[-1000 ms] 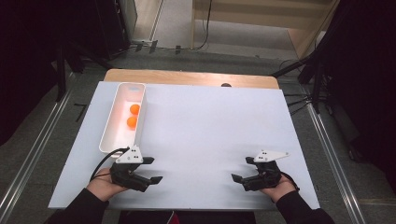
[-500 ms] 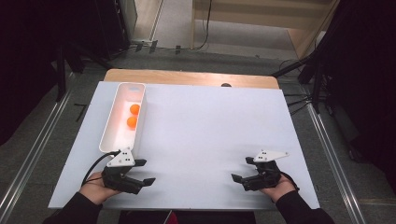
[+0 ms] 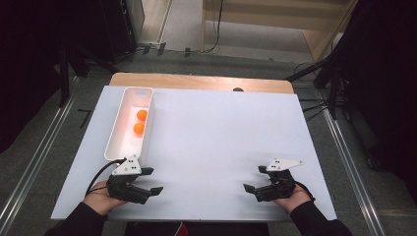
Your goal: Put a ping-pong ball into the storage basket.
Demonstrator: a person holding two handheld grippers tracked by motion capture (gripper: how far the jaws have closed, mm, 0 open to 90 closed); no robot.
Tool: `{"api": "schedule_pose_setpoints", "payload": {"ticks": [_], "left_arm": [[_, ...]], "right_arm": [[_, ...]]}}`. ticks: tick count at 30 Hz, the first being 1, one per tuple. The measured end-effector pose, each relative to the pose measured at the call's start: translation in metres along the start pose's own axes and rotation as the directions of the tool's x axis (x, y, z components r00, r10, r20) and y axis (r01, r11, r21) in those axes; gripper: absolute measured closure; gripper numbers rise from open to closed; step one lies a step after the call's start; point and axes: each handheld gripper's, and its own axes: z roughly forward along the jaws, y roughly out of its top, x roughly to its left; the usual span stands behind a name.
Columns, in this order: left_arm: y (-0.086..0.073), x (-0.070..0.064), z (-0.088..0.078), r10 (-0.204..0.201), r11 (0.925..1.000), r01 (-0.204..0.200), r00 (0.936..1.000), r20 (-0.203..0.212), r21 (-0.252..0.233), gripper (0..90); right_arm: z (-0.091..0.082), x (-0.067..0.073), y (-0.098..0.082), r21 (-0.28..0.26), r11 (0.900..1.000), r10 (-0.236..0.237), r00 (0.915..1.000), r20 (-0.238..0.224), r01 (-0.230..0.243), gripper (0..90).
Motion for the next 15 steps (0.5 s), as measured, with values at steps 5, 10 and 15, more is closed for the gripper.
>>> {"api": "schedule_pose_setpoints", "payload": {"ticks": [5,10,15], "left_arm": [[-0.0002,-0.0002,-0.0007,0.01,1.0,-0.01,1.0,0.002,0.0,25.6],[0.0001,-0.0016,0.0004,0.011,0.9999,-0.011,0.9999,0.004,0.007,25.6],[-0.0005,-0.0015,0.0015,0.019,0.9997,-0.019,0.9998,0.007,0.015,25.6]], "right_arm": [[0.0001,0.0002,0.0001,0.002,1.0,-0.002,1.0,-0.002,0.002,7.3],[-0.0002,0.0001,-0.0002,0.0,1.0,-0.006,1.0,-0.001,0.006,7.3],[-0.0004,0.0004,-0.0001,-0.002,1.0,-0.007,1.0,-0.004,0.007,7.3]]}}
